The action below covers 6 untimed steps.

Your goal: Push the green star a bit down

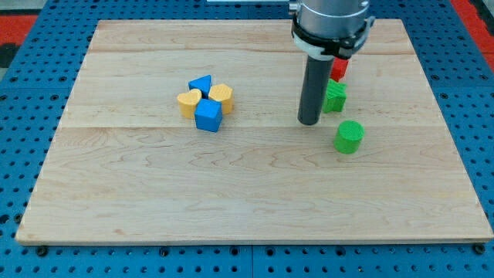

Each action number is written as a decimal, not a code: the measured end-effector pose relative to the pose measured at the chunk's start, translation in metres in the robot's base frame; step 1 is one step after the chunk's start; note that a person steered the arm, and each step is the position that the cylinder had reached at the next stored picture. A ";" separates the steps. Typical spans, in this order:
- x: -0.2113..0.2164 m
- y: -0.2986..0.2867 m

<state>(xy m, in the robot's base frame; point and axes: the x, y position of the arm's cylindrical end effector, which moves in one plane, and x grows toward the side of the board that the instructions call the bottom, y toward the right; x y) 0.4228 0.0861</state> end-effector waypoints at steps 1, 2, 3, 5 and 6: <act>-0.033 0.000; -0.064 -0.003; -0.073 0.008; -0.053 0.013; -0.045 0.019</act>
